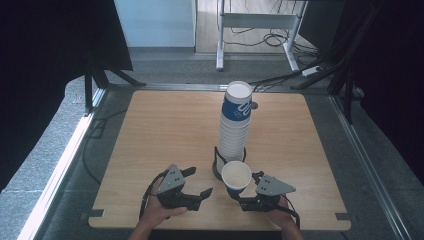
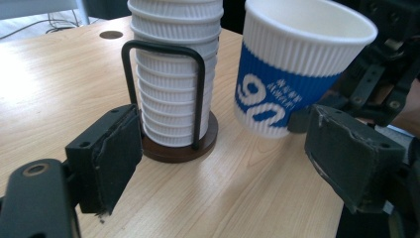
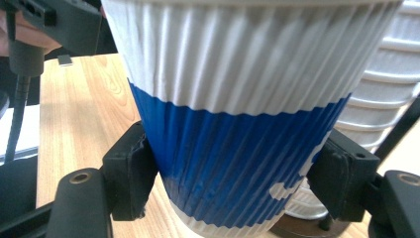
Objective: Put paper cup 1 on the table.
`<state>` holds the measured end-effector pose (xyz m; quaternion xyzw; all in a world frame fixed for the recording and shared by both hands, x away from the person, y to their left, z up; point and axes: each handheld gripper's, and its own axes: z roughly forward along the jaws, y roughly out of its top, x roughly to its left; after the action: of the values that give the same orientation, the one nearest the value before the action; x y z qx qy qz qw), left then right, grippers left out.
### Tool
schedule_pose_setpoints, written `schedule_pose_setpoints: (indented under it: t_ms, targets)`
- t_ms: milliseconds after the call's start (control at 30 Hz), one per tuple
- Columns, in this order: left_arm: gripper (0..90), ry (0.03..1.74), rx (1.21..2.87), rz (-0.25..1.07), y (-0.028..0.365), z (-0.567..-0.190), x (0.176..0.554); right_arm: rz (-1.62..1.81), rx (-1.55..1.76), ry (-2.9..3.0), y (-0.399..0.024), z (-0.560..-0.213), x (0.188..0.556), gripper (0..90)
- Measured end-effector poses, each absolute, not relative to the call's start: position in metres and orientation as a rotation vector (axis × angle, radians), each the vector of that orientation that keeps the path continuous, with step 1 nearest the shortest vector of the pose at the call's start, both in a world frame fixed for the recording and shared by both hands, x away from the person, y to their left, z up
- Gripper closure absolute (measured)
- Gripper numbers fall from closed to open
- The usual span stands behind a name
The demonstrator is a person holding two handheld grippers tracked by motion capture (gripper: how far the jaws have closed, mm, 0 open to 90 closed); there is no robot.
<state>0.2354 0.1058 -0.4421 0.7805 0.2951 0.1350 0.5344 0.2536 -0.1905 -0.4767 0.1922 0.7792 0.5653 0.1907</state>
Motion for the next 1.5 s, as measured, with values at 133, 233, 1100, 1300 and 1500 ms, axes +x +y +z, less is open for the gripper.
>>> schedule_pose_setpoints:
  t_ms: [133,233,1100,1300,1500]
  targets:
    - [15.1,0.717,1.882,0.327,0.105,-0.445,0.236,1.593,0.556,2.156,-0.198,-0.473,0.255,27.3]
    - [15.0,0.712,1.895,0.319,0.104,-0.445,0.237,1.602,0.573,2.13,-0.205,-0.47,0.256,27.3]
    - [15.2,0.727,1.953,0.334,0.099,-0.451,0.238,1.56,0.759,1.993,-0.253,-0.472,0.278,27.4]
    - [15.2,0.726,1.967,0.336,0.097,-0.452,0.239,1.525,0.803,1.994,-0.259,-0.477,0.285,27.4]
    - [15.2,0.726,1.97,0.338,0.097,-0.453,0.239,1.496,0.846,1.987,-0.264,-0.479,0.29,27.3]
